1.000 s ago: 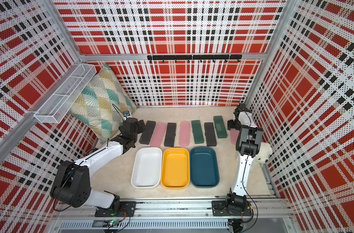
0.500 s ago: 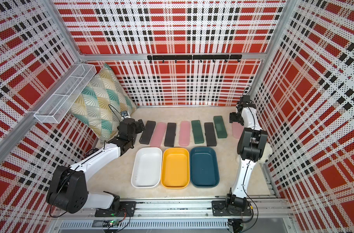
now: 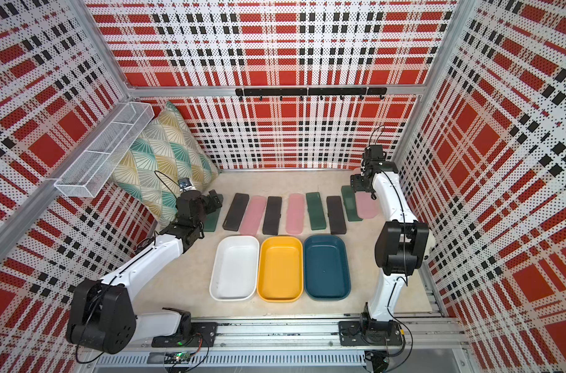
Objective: Place the pencil cases by color into the storage box
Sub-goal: Place the pencil case at the storage box.
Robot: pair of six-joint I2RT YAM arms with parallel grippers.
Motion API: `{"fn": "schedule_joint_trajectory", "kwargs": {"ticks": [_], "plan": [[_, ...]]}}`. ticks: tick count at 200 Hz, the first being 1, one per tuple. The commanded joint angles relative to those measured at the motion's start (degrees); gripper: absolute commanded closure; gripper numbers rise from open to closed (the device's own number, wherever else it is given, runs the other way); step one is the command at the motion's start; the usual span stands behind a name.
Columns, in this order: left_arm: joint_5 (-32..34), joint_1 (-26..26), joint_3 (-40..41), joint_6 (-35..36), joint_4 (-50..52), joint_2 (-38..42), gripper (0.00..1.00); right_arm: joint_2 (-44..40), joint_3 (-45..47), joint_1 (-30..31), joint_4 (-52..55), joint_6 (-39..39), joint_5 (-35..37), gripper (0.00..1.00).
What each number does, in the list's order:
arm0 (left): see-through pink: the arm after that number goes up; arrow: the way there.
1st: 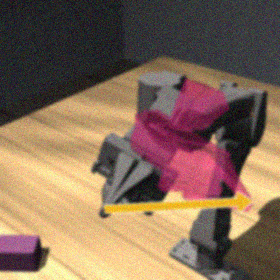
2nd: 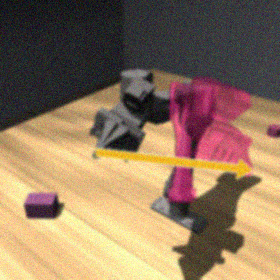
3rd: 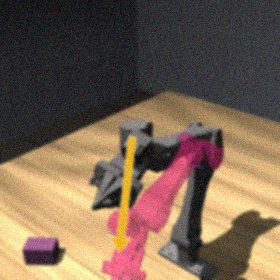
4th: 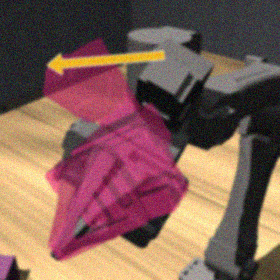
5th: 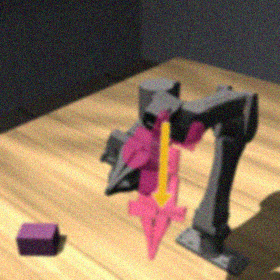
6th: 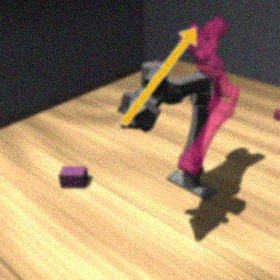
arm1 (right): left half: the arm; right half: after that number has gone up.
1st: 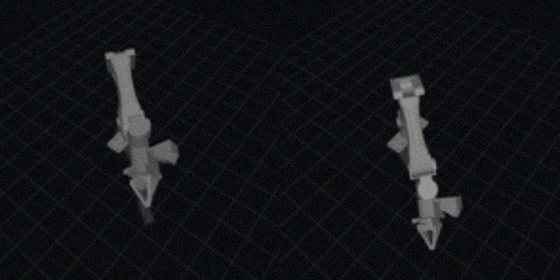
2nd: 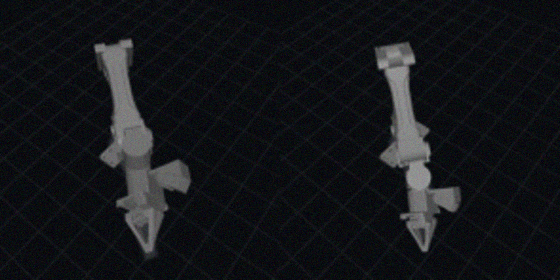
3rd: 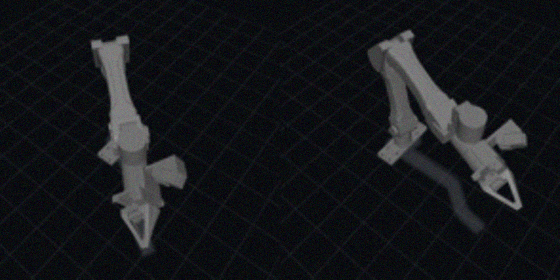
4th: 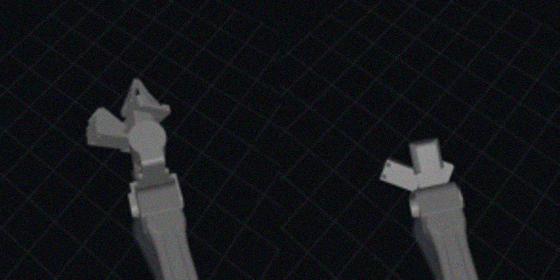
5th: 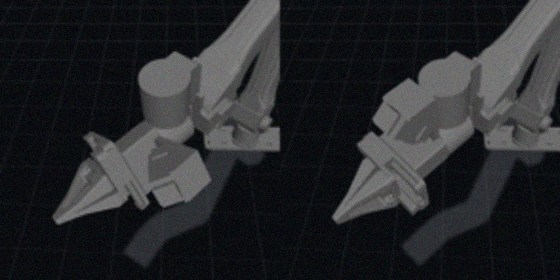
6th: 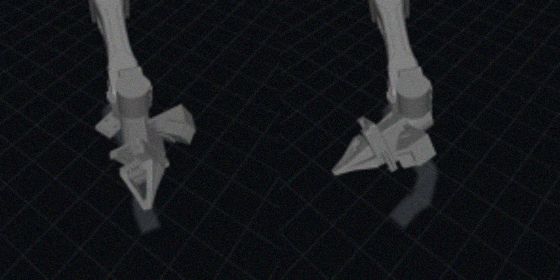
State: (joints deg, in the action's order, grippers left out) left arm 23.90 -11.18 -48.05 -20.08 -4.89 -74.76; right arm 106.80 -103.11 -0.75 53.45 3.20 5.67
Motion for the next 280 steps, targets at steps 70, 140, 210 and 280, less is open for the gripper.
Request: {"fn": "schedule_joint_trajectory", "kwargs": {"ticks": [70, 140, 210, 280], "plan": [[-2.98, 0.41, 0.89, -2.77, -2.32, 2.22, 0.01, -17.14, 22.33, 14.38, -5.2, 14.07, 8.38, 0.37], [-1.67, 0.11, -0.1, -2.56, 0.29, 1.73, 0.01, -20.66, 29.87, 27.11, -3.64, 22.77, 13.37, 0.36], [-1.52, 0.11, -0.94, -2.6, 1.28, 0.81, 0.01, -25.24, 39.72, 34.46, -3.44, 31.65, 15.4, 0.36], [-0.52, 0.42, -0.72, -3.35, 1.64, 0.41, 0.01, -28.81, 47.65, 38.41, -4.06, 36.78, 15.46, 0.37]]}}
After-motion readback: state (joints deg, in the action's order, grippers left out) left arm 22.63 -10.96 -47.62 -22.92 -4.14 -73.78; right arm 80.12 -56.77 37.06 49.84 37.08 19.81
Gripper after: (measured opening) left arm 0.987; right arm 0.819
